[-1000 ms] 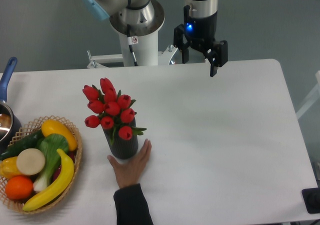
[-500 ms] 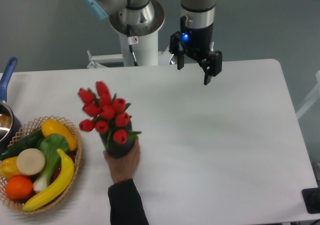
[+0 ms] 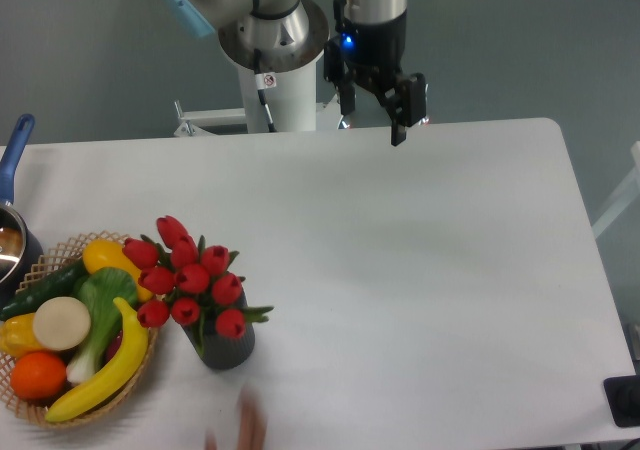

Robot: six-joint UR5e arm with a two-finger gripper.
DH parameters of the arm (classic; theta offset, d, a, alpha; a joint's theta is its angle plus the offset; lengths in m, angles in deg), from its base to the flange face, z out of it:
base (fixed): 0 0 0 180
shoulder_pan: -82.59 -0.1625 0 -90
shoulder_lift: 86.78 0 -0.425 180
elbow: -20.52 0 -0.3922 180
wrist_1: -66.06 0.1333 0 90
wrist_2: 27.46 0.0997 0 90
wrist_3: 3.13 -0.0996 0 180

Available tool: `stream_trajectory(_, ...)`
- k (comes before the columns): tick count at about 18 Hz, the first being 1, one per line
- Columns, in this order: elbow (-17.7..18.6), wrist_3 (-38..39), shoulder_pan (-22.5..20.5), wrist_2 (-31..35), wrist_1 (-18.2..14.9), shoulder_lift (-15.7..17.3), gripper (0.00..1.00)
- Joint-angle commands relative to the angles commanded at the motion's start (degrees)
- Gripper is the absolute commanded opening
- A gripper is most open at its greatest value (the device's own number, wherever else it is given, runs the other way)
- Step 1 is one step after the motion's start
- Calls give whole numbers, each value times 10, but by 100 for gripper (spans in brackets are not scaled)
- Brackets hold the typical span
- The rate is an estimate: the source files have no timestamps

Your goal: Insert the flowers into the vase

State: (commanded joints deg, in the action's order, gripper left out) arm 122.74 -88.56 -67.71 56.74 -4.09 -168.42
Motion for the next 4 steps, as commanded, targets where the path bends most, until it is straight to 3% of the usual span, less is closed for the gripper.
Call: stream_trajectory(4, -2, 0, -1, 0, 4, -12, 100)
